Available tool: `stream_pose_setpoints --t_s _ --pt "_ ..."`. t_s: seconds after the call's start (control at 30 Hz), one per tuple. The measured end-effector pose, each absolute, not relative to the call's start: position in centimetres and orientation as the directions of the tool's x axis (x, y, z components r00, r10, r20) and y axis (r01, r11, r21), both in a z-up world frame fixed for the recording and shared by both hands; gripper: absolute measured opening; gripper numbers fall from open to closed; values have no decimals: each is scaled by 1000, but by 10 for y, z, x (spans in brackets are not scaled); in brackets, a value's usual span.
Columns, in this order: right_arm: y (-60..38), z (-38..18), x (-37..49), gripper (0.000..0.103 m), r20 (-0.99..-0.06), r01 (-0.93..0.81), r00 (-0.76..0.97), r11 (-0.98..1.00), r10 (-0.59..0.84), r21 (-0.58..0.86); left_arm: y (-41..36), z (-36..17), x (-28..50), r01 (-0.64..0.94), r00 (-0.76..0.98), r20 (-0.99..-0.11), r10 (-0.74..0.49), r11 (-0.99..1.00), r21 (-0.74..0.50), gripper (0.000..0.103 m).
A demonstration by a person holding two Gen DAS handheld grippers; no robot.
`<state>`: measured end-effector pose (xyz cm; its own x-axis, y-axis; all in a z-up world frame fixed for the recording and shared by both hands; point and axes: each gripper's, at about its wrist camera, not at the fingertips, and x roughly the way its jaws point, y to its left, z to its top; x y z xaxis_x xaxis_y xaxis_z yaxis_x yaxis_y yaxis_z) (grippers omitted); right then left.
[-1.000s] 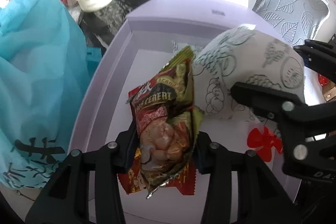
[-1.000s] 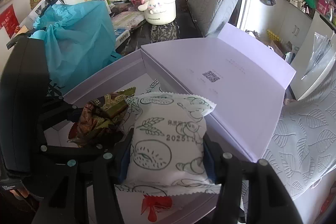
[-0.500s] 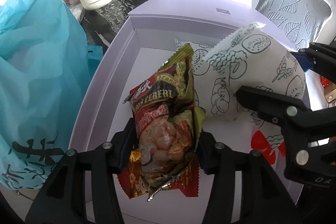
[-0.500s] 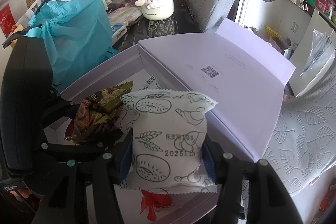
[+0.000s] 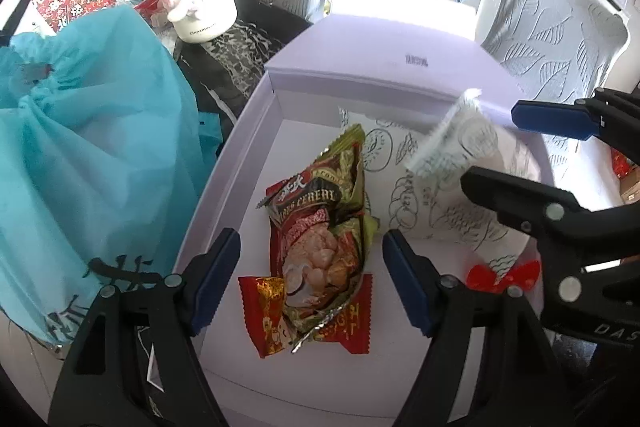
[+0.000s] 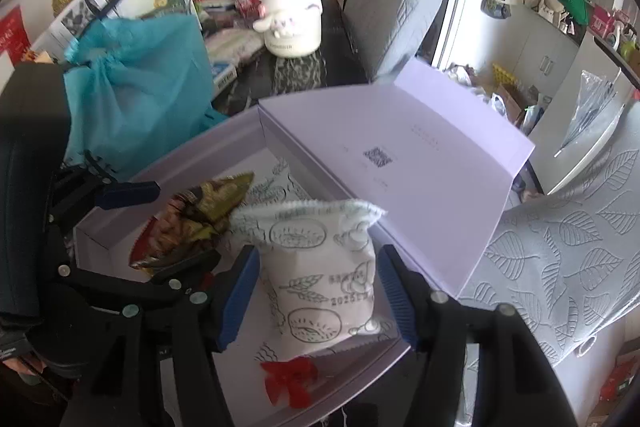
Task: Organize objects
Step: 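Lower the cereal bag into the box and open the left gripper while the right gripper releases the pouch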
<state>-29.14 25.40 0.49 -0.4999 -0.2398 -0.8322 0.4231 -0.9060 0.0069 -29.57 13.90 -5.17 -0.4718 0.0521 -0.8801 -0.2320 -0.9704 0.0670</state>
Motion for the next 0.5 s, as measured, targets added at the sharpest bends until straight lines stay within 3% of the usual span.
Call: stream_pose_setpoints --t_s 0.5 --pt "254 42 -272 72 -782 401 -572 -916 -246 -6 120 -11 -272 -152 -543 -839 40 -987 52 76"
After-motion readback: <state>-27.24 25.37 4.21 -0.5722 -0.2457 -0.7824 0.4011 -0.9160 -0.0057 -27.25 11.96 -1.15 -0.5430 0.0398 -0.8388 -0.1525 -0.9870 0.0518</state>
